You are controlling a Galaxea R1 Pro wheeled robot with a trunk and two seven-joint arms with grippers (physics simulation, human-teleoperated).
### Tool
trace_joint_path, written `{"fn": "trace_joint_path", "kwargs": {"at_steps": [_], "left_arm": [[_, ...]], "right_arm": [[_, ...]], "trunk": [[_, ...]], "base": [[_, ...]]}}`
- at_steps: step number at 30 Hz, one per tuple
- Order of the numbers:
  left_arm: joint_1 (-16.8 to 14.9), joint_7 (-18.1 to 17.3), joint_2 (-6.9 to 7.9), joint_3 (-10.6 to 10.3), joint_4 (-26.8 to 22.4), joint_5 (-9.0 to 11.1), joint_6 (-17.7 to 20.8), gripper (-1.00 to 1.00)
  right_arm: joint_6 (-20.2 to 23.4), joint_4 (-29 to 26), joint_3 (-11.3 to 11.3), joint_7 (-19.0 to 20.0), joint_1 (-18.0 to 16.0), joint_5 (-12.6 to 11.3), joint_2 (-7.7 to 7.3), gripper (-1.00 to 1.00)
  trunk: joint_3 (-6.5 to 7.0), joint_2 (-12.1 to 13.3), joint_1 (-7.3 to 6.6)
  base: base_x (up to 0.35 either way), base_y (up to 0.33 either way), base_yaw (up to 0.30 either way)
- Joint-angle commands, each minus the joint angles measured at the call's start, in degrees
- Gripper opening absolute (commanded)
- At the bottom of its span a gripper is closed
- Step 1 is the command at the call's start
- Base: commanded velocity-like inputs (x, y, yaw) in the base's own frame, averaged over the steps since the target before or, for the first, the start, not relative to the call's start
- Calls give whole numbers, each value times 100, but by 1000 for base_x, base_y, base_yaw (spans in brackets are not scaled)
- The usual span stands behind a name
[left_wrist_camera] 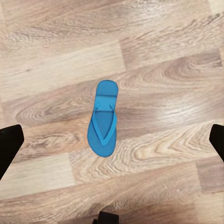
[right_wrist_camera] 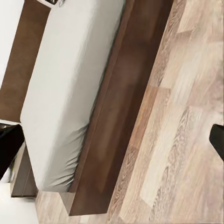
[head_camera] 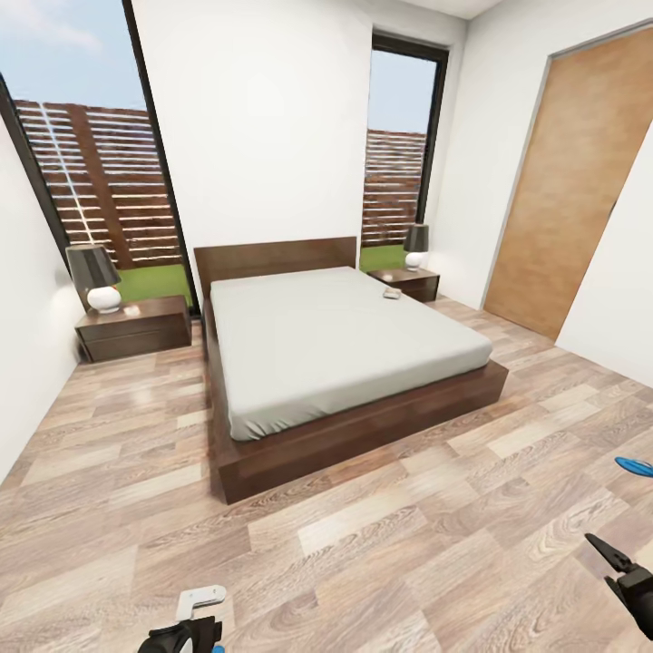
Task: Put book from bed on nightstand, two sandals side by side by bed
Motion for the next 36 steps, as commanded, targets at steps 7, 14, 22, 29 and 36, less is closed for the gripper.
{"fn": "trace_joint_path", "kwargs": {"at_steps": [7, 14, 22, 29, 36], "left_arm": [[-1, 18, -4, 12, -9, 42, 28, 100], [-1, 18, -19, 12, -9, 42, 28, 100], [-1, 18, -21, 12, -9, 42, 28, 100], [-1, 18, -21, 12, -9, 44, 28, 100], [-1, 18, -21, 12, -9, 57, 28, 100]], "right_arm": [[-54, 539, 542, -311, -457, 537, 16, 100], [-47, 643, 1394, -102, -522, 1646, 18, 100], [-3, 645, 1478, 625, -530, 1762, 11, 100], [344, 672, 1474, 1051, -530, 1777, -2, 100], [1017, 687, 1413, 1092, -529, 1750, -25, 100]], "trunk": [[-131, -285, 154], [-256, -565, 308], [-400, -886, 484], [-525, -1167, 637], [-651, -1448, 791]], "base": [[0, 0, 0], [0, 0, 0], [0, 0, 0], [0, 0, 0], [0, 0, 0]]}}
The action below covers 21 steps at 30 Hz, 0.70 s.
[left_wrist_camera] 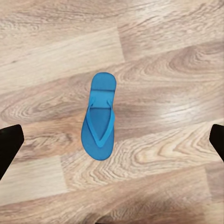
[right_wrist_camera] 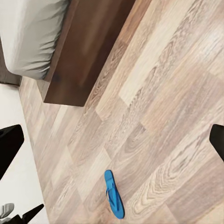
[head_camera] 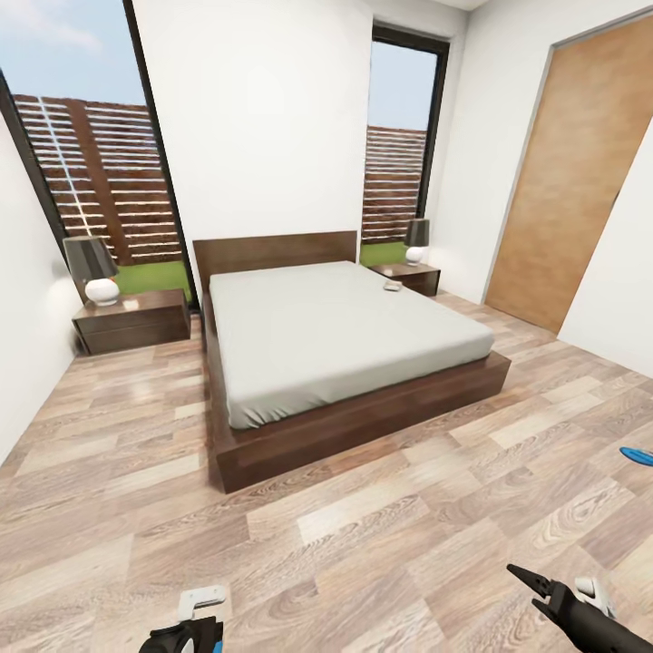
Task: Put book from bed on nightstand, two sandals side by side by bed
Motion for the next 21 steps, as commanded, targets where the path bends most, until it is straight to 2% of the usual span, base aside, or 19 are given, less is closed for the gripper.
{"fn": "trace_joint_path", "kwargs": {"at_steps": [1, 21], "left_arm": [[-1, 17, -5, 19, -12, 44, 29, 100], [-1, 17, 3, 33, -12, 55, 26, 100]], "right_arm": [[50, -1, -9, 3, -3, -31, 0, 100], [64, 0, -3, -9, -5, -24, 8, 100]], "trunk": [[-24, -44, 22], [-383, -846, 461]], "base": [[0, 0, 0], [0, 0, 0]]}}
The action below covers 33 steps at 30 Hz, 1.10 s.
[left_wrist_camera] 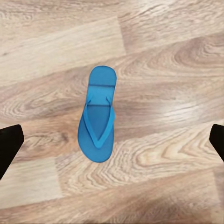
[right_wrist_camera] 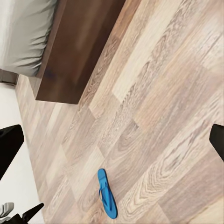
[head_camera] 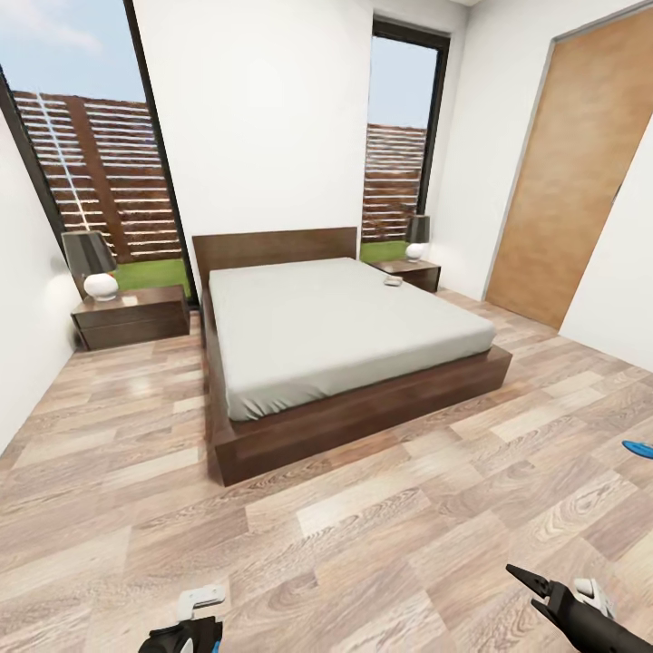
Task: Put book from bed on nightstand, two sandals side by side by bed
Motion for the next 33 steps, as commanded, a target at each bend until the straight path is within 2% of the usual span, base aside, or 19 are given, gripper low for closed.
{"fn": "trace_joint_path", "kwargs": {"at_steps": [1, 26, 33], "left_arm": [[-1, 18, -6, 18, -12, 45, 30, 100], [-1, 18, -15, 6, -13, 45, -97, 100], [-1, 18, -8, 21, -12, 45, -309, 100]], "right_arm": [[43, 0, -9, 1, -3, -30, 0, 100], [43, -6, -9, -9, -6, -22, 0, 100], [43, -7, -9, -10, -6, -22, 0, 100]], "trunk": [[-24, -44, 22], [-473, -1047, 571], [-598, -1327, 725]], "base": [[0, 0, 0], [0, 0, 0], [0, 0, 0]]}}
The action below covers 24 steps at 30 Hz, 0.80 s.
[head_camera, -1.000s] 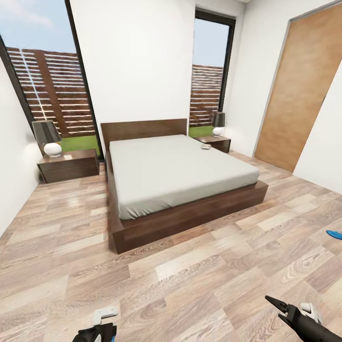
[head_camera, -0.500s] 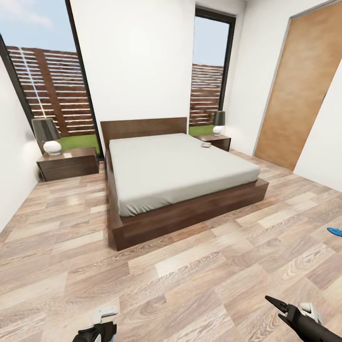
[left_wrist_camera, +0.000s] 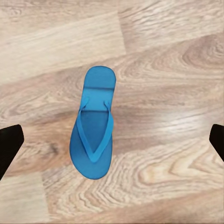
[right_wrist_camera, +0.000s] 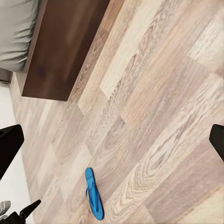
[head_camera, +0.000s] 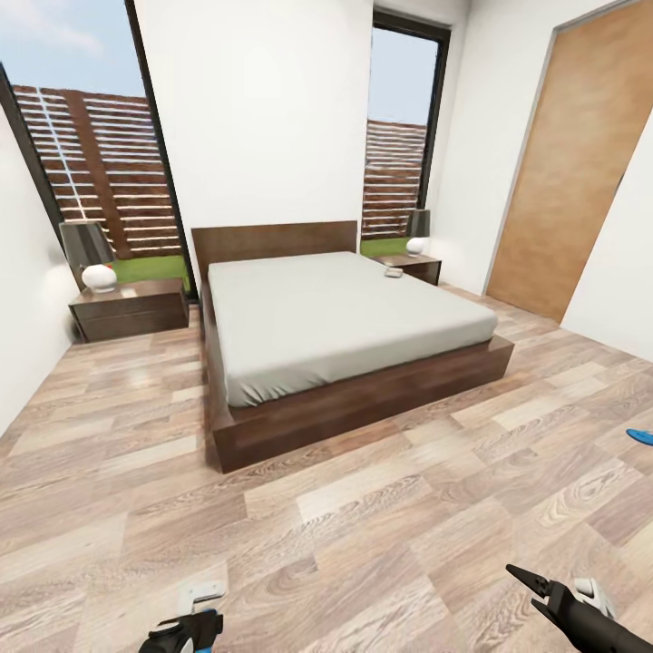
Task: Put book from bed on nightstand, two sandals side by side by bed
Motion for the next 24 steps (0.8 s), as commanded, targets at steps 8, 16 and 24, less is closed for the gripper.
{"fn": "trace_joint_path", "kwargs": {"at_steps": [8, 16, 24], "left_arm": [[0, 20, -5, 23, -22, 42, -493, 100], [0, 46, -9, 15, -289, 32, -657, 100], [0, 49, -9, 6, -405, 33, -689, 100]], "right_arm": [[43, 0, -3, 2, -1, -31, 7, 100], [43, -1, 0, 2, 1, -31, 9, 100], [43, -1, 3, 2, 0, -31, 15, 100]], "trunk": [[-150, -325, 175], [-293, -645, 351], [-437, -966, 527]], "base": [[0, 0, 0], [0, 0, 0], [0, 0, 0]]}}
